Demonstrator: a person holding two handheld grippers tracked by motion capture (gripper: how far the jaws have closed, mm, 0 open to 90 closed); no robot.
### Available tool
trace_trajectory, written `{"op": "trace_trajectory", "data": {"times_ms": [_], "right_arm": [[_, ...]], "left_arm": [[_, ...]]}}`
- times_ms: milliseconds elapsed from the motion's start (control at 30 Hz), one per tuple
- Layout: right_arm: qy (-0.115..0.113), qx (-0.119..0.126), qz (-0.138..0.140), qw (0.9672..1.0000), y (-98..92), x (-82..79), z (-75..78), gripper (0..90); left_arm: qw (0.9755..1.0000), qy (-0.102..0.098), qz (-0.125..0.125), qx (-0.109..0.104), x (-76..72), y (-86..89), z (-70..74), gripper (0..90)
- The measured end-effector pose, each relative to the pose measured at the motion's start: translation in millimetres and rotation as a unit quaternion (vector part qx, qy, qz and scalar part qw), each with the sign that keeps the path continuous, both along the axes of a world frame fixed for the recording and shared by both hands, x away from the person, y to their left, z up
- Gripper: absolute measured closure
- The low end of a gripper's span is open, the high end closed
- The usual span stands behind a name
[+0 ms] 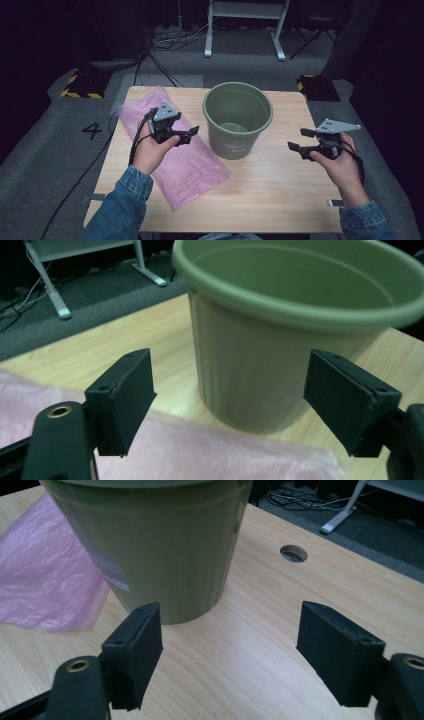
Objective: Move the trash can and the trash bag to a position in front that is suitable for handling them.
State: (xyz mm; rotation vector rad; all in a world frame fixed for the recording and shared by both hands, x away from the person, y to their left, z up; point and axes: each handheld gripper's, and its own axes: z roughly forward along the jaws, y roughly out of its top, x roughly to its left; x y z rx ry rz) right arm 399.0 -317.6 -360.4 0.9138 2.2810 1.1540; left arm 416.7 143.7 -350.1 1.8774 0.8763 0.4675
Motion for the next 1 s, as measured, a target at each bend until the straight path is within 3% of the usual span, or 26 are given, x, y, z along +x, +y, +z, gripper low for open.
{"op": "trace_trajectory", "data": {"times_ms": [33,100,200,233,333,433,667,833,900,933,1000], "right_arm": [[-0.006,-0.017,0.009,0.9998,4.7,1.4,2.2,25.1],[-0.011,-0.026,0.018,0.9994,10.8,3.5,4.4,25.3],[-0.017,-0.008,0.023,0.9996,17.9,9.1,12.3,26.3],[-0.023,0.009,0.021,0.9995,20.6,13.7,19.1,26.0],[-0.034,-0.009,0.034,0.9988,29.7,20.4,27.7,24.6],[-0.042,-0.01,0.042,0.9982,39.3,26.5,35.5,26.5],[-0.051,0.016,0.041,0.9977,50.8,38.8,48.9,25.5],[-0.033,0.042,0.029,0.9982,63.5,57.9,45.6,25.4],[-0.026,0.039,0.013,0.9988,68.2,71.5,40.9,25.1],[-0.024,0.034,0.012,0.9991,69.4,74.4,39.3,25.1],[-0.018,0.028,0.011,0.9994,71.0,77.4,37.0,25.1]], "left_arm": [[1.0,0.0,-0.001,0.0,2.2,-2.4,1.0,22.7],[1.0,0.0,-0.001,0.0,8.3,-8.8,2.4,23.1],[0.9999,-0.009,0.001,-0.007,15.3,-15.9,5.1,23.8],[0.9999,-0.016,0.001,-0.006,17.3,-17.7,6.5,23.9],[0.9995,-0.031,0.003,0.012,21.6,-22.5,13.0,24.3],[0.9992,-0.038,0.0,0.013,28.1,-26.8,17.3,24.3],[0.9994,-0.022,-0.006,0.026,41.4,-32.5,13.2,24.7],[0.9998,-0.01,-0.009,0.015,49.7,-37.0,8.8,24.5],[0.9998,-0.004,-0.013,0.013,53.4,-39.5,7.1,25.1],[0.9996,0.009,-0.026,0.006,56.1,-41.2,5.7,27.9],[0.9993,0.016,-0.033,0.0,57.1,-43.1,4.5,31.0]]}}
